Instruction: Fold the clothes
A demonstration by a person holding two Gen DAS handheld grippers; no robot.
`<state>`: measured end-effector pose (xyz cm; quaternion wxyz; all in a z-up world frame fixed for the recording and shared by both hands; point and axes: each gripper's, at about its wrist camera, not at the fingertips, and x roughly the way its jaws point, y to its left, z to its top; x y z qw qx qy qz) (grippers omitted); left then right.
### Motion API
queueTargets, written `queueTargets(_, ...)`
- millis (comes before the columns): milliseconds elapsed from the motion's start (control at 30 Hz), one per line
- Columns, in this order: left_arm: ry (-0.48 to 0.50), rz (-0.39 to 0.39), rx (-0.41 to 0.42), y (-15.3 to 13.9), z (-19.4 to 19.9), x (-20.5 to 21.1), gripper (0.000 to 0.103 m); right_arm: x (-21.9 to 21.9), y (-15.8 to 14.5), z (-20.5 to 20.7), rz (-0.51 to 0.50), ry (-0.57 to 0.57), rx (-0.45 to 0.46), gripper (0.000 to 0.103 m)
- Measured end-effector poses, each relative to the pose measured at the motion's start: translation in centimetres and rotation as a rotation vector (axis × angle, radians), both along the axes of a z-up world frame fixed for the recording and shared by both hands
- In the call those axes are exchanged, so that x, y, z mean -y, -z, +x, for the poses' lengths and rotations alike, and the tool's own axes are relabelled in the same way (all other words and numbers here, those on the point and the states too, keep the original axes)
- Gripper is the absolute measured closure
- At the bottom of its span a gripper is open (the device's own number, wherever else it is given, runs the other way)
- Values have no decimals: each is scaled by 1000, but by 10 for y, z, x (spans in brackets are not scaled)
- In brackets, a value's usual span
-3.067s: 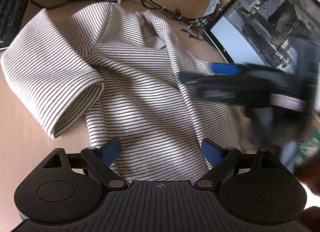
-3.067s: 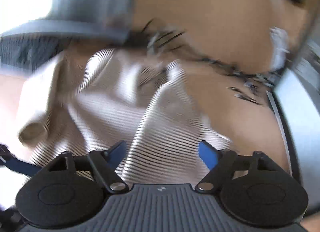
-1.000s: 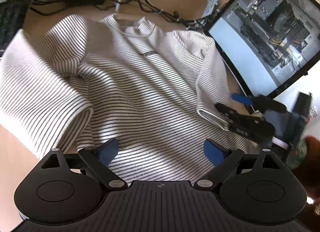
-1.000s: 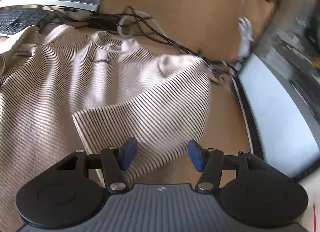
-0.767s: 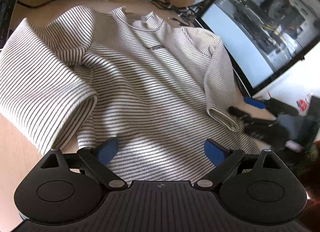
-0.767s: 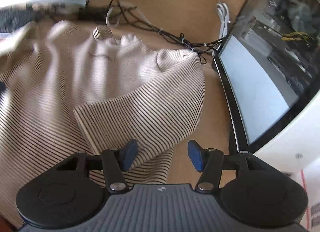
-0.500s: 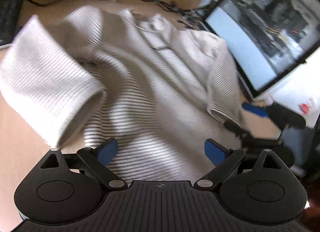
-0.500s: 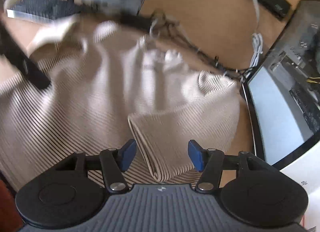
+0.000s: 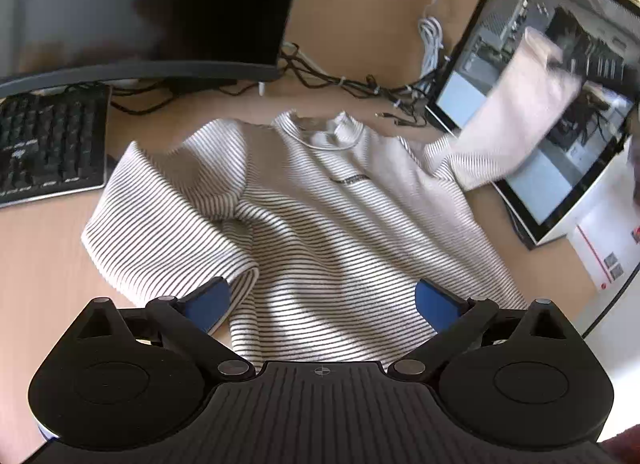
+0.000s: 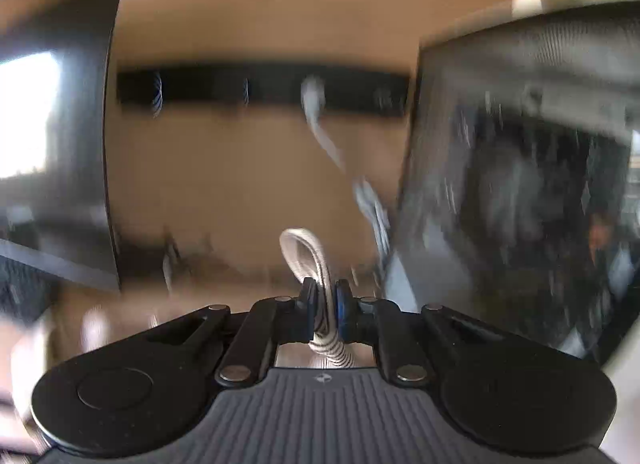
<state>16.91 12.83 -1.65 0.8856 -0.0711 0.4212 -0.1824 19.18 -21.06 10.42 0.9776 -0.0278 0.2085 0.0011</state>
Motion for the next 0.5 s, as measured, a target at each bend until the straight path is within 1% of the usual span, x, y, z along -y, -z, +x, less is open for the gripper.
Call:
queueTargets(33,-12,-7,-1,-1,0,-2,1,-3,-10,7,15,-26,17,94)
queueTargets(67,-29,-14,-2,-1,-1,-7,1,-8,-19,15,35,-60,27,96)
queueTargets(100,-47,-21,-3,-1,-1,-11,1,-14,-22,22,46,-88,28,100)
queueTargets(133,-66,-28,-3,-1,-2,-16,1,-22,-23,29,50,-118,20,100)
queueTargets(200,-103,-43,-4,-2,-4,-26,1,-46,-19,43,38,-187,4,100)
queueTargets(267,-138,-54,-3,-2,-7,-36,1,-70,-10,50,5,-236,-10,100)
queueTargets(400,-182,-64,-26,2,-14,-50,0,-109,11,65,-11,-316,-41,100)
queueTargets(500,-216,-71,-43,5,-19,-62,0,-129,22,83,-4,-361,-65,99)
